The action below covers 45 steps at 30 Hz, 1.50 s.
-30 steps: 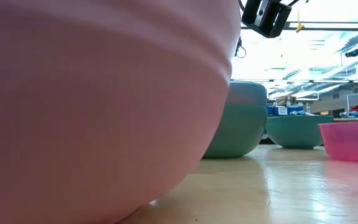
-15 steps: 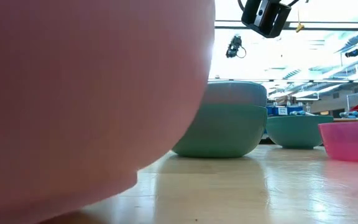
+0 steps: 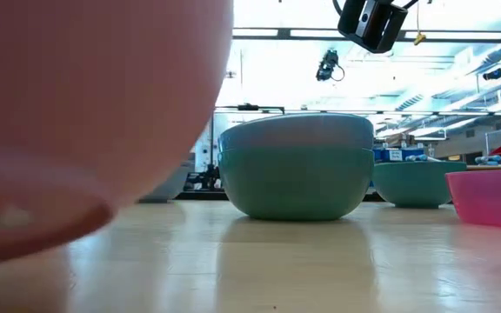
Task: Nest bowls inside each other
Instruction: Stack the pink bowl on top of the light orange bowl
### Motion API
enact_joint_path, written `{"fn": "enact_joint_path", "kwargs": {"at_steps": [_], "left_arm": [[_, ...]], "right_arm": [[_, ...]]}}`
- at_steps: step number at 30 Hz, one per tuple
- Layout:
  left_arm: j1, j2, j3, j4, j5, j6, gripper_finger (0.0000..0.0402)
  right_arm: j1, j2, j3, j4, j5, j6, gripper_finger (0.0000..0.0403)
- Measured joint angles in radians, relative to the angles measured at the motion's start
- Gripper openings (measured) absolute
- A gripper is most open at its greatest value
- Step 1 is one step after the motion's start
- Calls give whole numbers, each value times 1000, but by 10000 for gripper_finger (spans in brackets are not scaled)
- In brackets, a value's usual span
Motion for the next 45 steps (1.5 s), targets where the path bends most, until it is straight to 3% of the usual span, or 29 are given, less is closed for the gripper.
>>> {"fn": "enact_joint_path", "kwargs": {"at_steps": [5, 30, 45], "left_arm": [[0, 0, 0, 3, 0, 0, 21], [0, -18, 0, 32, 27, 11, 19], [20, -94, 41, -110, 18, 87, 19]], "right_arm": [[0, 0, 0, 0, 0, 0, 191], [0, 0, 0, -1, 0, 0, 191], [0, 0, 0, -1, 0, 0, 191]]}}
